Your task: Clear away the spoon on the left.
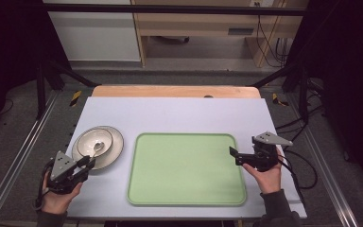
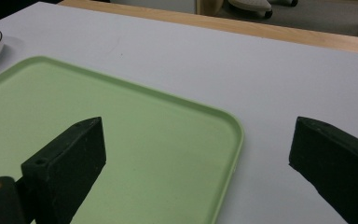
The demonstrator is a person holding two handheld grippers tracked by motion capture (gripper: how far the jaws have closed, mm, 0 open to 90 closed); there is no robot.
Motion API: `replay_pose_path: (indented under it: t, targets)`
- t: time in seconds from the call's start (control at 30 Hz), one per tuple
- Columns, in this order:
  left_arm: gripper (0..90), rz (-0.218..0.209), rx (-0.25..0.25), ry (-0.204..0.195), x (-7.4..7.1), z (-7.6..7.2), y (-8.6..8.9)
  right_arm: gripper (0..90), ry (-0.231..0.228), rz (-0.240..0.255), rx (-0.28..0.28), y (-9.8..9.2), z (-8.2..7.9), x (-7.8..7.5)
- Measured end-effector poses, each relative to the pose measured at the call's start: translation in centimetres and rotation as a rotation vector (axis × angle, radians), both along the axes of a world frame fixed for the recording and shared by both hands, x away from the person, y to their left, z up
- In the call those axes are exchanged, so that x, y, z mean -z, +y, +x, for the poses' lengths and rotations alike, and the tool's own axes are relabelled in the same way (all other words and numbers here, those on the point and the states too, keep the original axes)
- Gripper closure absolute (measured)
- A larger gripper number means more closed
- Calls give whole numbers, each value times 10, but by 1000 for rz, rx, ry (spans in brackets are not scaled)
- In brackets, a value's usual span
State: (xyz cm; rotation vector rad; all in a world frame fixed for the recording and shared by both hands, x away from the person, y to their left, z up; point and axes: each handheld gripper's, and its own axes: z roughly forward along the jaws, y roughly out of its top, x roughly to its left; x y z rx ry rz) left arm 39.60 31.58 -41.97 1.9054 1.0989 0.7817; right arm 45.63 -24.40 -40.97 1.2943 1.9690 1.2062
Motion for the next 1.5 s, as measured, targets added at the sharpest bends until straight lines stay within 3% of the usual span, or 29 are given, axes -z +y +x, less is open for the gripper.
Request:
replay_pose_path:
  t: [0.73, 1.5]
  targets:
    - [820, -6, -59, -5, -4, -3, 3, 39, 7, -8, 1, 1, 1, 1]
    - [886, -2, -87, 1, -7, -4, 3, 39, 15, -3, -1, 1, 1, 1]
